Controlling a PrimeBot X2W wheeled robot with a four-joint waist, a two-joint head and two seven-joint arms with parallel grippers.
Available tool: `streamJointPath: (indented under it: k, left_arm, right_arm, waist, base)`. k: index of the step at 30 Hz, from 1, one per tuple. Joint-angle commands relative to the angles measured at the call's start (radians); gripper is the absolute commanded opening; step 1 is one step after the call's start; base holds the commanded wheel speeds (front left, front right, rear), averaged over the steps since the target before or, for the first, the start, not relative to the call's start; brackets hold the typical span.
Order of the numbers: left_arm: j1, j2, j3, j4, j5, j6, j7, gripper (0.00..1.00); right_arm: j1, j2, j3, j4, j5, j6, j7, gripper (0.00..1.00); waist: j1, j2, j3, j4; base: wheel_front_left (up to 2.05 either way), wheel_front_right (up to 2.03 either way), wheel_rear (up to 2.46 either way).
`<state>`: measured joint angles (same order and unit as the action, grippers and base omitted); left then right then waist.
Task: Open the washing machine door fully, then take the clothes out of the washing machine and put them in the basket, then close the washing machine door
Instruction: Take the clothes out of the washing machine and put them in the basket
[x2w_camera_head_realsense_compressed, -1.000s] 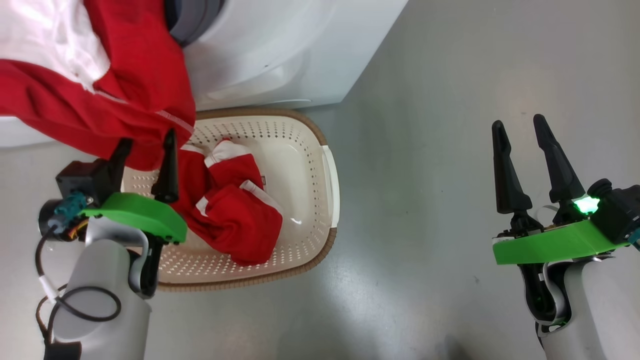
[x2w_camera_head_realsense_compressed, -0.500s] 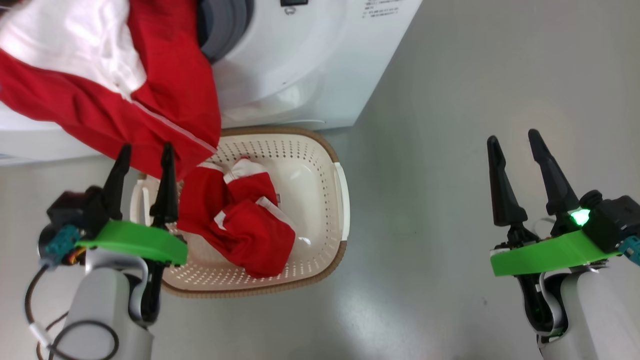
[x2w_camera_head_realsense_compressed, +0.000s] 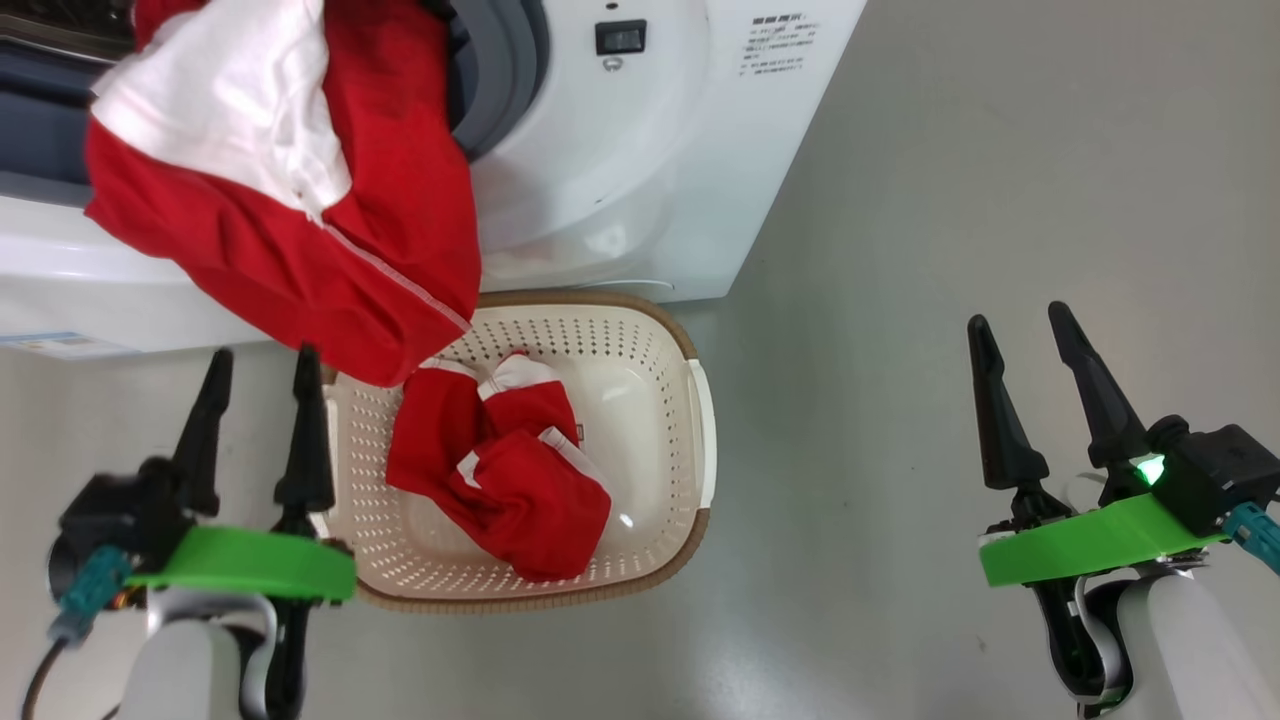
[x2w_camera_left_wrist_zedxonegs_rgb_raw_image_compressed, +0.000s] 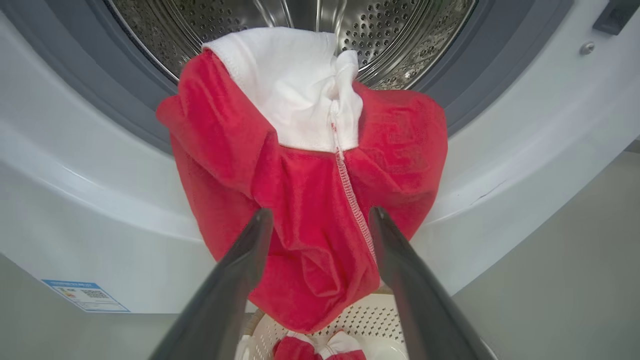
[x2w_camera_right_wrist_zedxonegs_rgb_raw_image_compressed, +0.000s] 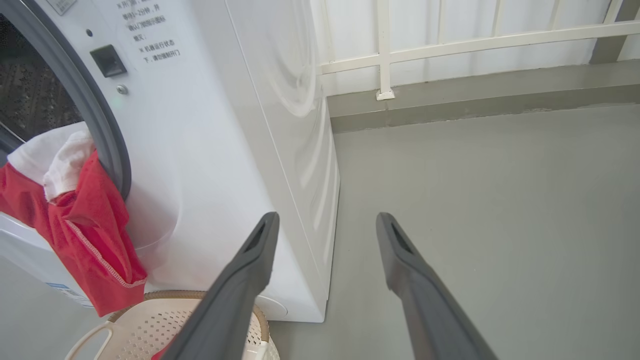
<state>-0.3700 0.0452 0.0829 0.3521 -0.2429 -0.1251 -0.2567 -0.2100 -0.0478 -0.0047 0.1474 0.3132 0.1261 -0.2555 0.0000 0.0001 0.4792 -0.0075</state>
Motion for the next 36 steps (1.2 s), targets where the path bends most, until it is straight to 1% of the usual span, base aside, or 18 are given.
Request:
streamJointPath:
  k: [1, 6, 12, 17, 22, 29, 36]
  left_arm:
    - [0.041, 0.014, 0.04, -0.039, 0.015, -0.006, -0.005, 1.0]
    - [0.1, 0.008, 0.066, -0.092, 0.018, -0.006, -0.005, 1.0]
    - [0.105, 0.006, 0.071, -0.115, 0.019, -0.006, -0.005, 1.0]
    - [0.07, 0.005, 0.062, -0.131, 0.022, -0.006, -0.005, 1.0]
    - [-0.017, 0.007, 0.033, -0.124, 0.024, -0.006, -0.005, 1.0]
    - [-0.202, 0.062, -0.01, -0.002, 0.01, -0.006, -0.005, 1.0]
    - [-0.406, 0.12, -0.067, 0.203, 0.001, -0.006, -0.005, 1.0]
  right_arm:
    - [0.016, -0.002, 0.021, -0.02, -0.009, 0.005, -0.006, 1.0]
    - [0.021, -0.002, 0.018, -0.021, -0.007, 0.005, -0.006, 1.0]
    - [0.02, -0.002, 0.019, -0.025, -0.006, 0.005, -0.006, 1.0]
    - [0.013, -0.002, 0.016, -0.026, -0.005, 0.005, -0.006, 1.0]
    - [0.006, -0.002, 0.012, -0.028, -0.006, 0.005, -0.006, 1.0]
    - [-0.013, -0.002, 0.018, -0.027, -0.003, 0.005, -0.006, 1.0]
    - [-0.034, -0.002, 0.03, -0.029, 0.007, 0.005, -0.006, 1.0]
  waist:
    - [0.0, -0.0001, -0.007, 0.002]
    - [0.0, -0.0001, -0.011, 0.003]
    - [0.0, -0.0001, -0.004, 0.005]
    - [0.0, -0.0001, 0.006, 0.007]
    - [0.0, -0.0001, 0.02, 0.012]
    - [0.0, -0.0001, 0.044, 0.002]
    - [0.0, -0.0001, 0.07, -0.02]
  base:
    - [0.0, 0.0, 0.0]
    - [0.0, 0.0, 0.0]
    - [0.0, 0.0, 0.0]
    - [0.0, 0.0, 0.0]
    - [0.0, 0.0, 0.0]
    - [0.0, 0.0, 0.0]
    - [0.0, 0.0, 0.0]
